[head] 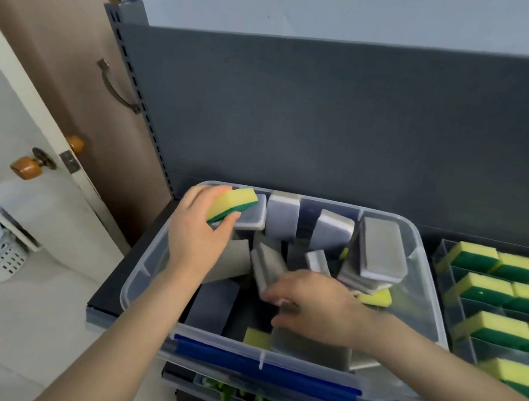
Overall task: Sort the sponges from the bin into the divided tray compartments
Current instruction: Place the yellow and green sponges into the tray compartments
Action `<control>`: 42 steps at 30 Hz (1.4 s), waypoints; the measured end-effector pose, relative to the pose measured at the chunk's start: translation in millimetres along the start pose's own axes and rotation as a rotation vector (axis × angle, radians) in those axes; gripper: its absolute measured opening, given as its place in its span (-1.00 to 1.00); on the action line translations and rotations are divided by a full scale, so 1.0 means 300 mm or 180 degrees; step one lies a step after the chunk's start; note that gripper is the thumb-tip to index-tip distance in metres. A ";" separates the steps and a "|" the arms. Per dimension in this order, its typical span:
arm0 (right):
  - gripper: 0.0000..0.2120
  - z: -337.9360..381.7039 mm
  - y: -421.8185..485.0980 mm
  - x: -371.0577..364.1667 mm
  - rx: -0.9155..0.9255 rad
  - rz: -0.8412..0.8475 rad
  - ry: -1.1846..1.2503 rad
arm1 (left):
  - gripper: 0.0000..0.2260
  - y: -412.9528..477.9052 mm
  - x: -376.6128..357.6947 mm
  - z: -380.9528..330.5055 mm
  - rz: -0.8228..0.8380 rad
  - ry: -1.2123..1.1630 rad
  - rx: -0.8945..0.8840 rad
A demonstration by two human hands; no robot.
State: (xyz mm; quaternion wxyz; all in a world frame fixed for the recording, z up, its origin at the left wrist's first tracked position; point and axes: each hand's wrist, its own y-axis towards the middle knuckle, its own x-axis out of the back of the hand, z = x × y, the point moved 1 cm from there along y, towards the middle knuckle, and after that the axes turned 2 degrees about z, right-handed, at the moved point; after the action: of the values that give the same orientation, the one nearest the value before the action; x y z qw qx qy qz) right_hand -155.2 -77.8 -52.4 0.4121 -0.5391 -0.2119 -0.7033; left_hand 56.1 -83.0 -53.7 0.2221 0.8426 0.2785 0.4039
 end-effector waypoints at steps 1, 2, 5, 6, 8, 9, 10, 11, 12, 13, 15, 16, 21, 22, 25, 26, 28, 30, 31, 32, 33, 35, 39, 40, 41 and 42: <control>-0.61 0.008 0.003 -0.014 -0.0026 0.0298 0.0011 | -0.63 0.002 -0.002 -0.002 0.0017 -0.0008 -0.0035; -0.60 0.012 0.006 -0.024 -0.0036 0.0533 -0.0001 | -0.63 0.003 -0.003 -0.003 0.0035 0.0005 -0.0060; -0.55 0.011 0.011 -0.034 -0.0001 0.0910 -0.0012 | -0.64 0.001 -0.001 0.004 0.0092 0.0045 -0.0022; -0.55 0.008 0.008 -0.033 0.0010 0.0968 0.0037 | -0.64 0.001 0.002 0.009 0.0104 0.0041 0.0015; -0.57 0.007 -0.002 -0.014 0.0021 0.0948 0.0161 | -0.64 0.004 0.007 0.016 0.0105 0.0031 0.0075; -0.60 0.008 -0.008 0.009 0.0005 0.0877 0.0222 | -0.64 0.005 0.008 0.019 0.0094 0.0030 0.0090; -0.63 0.008 -0.012 0.039 -0.0022 0.0774 0.0300 | -0.64 0.006 0.008 0.021 0.0085 0.0034 0.0098; -0.67 0.004 -0.009 0.074 -0.0058 0.0625 0.0395 | -0.64 0.005 0.007 0.021 0.0077 0.0047 0.0097; -0.70 -0.001 -0.001 0.113 -0.0109 0.0427 0.0513 | -0.64 0.004 0.007 0.020 0.0071 0.0072 0.0080; -0.72 -0.007 0.014 0.153 -0.0166 0.0185 0.0640 | -0.64 0.003 0.007 0.017 0.0068 0.0098 0.0050; -0.75 -0.027 0.062 0.217 -0.0259 -0.0290 0.0800 | -0.64 0.001 0.007 0.014 0.0082 0.0121 -0.0003; -0.76 -0.038 0.093 0.236 -0.0296 -0.0445 0.0811 | -0.64 0.001 0.007 0.013 0.0098 0.0126 -0.0013; -0.69 -0.102 0.220 0.212 -0.0518 -0.0633 0.0027 | -0.63 -0.003 0.007 0.013 0.0191 0.0153 0.0013; -0.67 -0.106 0.218 0.198 -0.0530 -0.0888 -0.0067 | -0.63 -0.004 0.008 0.015 0.0194 0.0152 0.0023; -0.70 -0.070 0.149 0.168 -0.0467 -0.1526 0.0284 | -0.64 -0.004 0.012 0.020 0.0117 0.0105 -0.0008; -0.71 -0.052 0.118 0.151 -0.0368 -0.1463 0.0398 | -0.64 -0.004 0.012 0.020 0.0105 0.0089 -0.0010; -0.72 -0.010 0.064 0.102 -0.0025 -0.0941 0.0385 | -0.64 -0.003 0.010 0.021 0.0108 0.0081 -0.0018; -0.69 0.017 0.037 0.038 0.0196 -0.0091 0.0249 | -0.63 -0.002 0.007 0.019 0.0131 0.0080 -0.0011; -0.66 0.022 0.035 0.007 0.0181 0.0323 0.0221 | -0.63 -0.002 0.006 0.018 0.0152 0.0082 -0.0005; -0.63 0.021 0.039 -0.023 0.0140 0.0688 0.0260 | -0.63 -0.002 0.006 0.018 0.0177 0.0085 -0.0002; -0.60 0.018 0.047 -0.051 0.0135 0.0970 0.0281 | -0.63 -0.004 0.006 0.017 0.0201 0.0087 0.0000; -0.58 0.015 0.063 -0.089 0.0266 0.1248 0.0159 | -0.63 -0.006 0.008 0.017 0.0240 0.0083 0.0004; -0.61 0.005 0.070 -0.111 0.0345 0.1394 0.0080 | -0.64 -0.005 0.010 0.013 0.0241 0.0071 -0.0019; -0.63 0.003 0.067 -0.114 0.0380 0.1462 0.0057 | -0.64 -0.004 0.010 0.013 0.0235 0.0074 -0.0021; -0.67 0.000 0.061 -0.120 0.0385 0.1505 0.0047 | -0.64 -0.005 0.010 0.013 0.0238 0.0077 -0.0024; -0.70 -0.005 0.054 -0.122 0.0374 0.1516 0.0072 | -0.64 -0.006 0.009 0.012 0.0244 0.0076 -0.0026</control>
State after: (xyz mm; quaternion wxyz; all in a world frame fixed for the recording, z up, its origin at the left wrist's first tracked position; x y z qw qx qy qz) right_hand -140.0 -75.3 -89.3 0.5993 -0.5410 -0.1148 -0.5787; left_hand 60.0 -80.5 -55.3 0.2066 0.8468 0.2470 0.4233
